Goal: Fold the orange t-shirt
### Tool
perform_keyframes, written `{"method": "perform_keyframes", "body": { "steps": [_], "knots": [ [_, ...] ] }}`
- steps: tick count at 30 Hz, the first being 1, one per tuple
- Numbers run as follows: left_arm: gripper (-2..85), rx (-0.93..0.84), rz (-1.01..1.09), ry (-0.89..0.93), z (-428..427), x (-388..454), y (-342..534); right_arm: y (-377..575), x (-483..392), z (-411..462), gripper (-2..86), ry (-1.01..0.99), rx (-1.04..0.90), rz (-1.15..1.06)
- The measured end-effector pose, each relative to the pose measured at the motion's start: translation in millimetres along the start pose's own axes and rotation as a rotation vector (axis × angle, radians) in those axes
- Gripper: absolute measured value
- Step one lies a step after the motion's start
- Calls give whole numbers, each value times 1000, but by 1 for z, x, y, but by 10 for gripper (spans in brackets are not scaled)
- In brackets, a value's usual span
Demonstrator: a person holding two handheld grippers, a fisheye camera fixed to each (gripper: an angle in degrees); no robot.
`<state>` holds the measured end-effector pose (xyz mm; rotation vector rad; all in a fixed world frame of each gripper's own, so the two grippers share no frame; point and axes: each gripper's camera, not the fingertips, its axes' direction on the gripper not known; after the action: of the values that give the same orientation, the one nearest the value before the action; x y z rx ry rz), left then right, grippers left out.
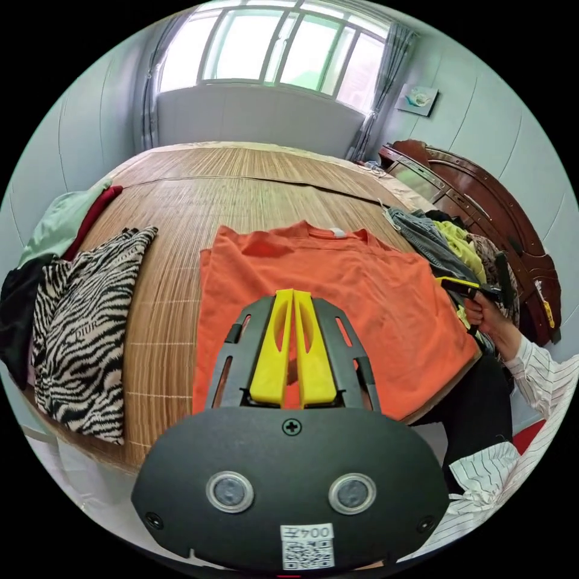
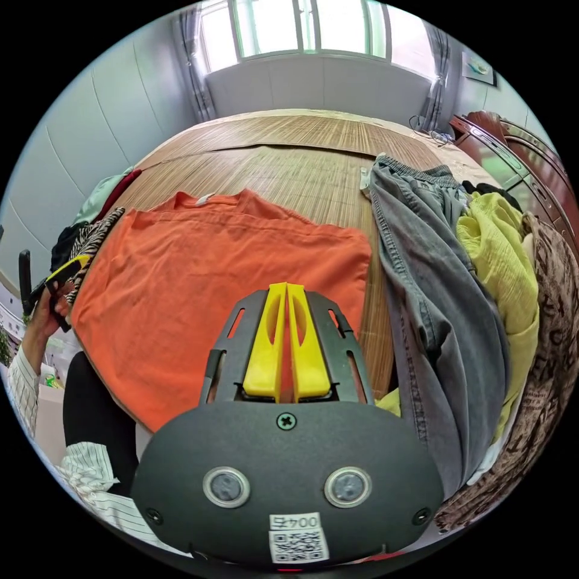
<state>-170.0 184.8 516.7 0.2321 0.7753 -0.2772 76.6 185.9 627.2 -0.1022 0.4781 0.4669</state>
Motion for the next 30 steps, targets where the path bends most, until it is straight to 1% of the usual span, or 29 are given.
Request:
{"method": "perform_keyframes", "body": {
  "steps": [5,8,9,11,13,15,16,18,21,22,24,25,26,27,28,29,30],
  "knots": [
    [1,-117,-31,-38,48,-18,-41,-33,14,23,-8,15,-62,-49],
    [1,-183,-71,-141,69,-38,-42,-43,33,36,-8,36,-105,-52],
    [1,-164,-90,-106,68,-49,-38,-44,46,41,-8,44,-121,-35],
    [1,-139,-162,-45,63,-65,-34,-44,67,42,-8,-30,-114,-24],
    [1,-93,-221,-46,52,-74,-33,-48,89,38,-8,-78,-119,19],
    [1,21,-201,6,36,-74,-40,-51,95,30,-8,-89,-72,18],
    [1,27,-181,12,36,-72,-44,-56,97,26,-8,-139,-43,17],
    [1,-37,-84,-9,51,-62,-67,-68,91,25,-8,-230,-25,2],
    [1,-119,-51,-94,72,-67,-91,-92,70,29,-8,-380,-10,-45],
    [1,-118,-67,-111,73,-72,-94,-102,60,32,-8,-441,-14,-60],
    [1,-94,-242,-170,72,-105,-94,-118,43,38,-8,-498,-28,-84],
    [1,-81,-295,-154,70,-113,-91,-128,31,41,-8,-524,-34,-107],
    [1,-29,-387,-98,63,-126,-84,-133,25,43,-8,-539,-41,-120],
    [1,31,-428,-54,55,-129,-76,-142,12,47,-8,-564,-58,-145],
    [1,56,-427,-42,51,-127,-73,-152,-1,52,-7,-586,-76,-176],
    [1,78,-384,-24,47,-119,-68,-157,-8,54,-7,-597,-85,-194],
    [1,56,-315,-14,49,-111,-65,-167,-22,61,-7,-616,-109,-228]
  ]
}}
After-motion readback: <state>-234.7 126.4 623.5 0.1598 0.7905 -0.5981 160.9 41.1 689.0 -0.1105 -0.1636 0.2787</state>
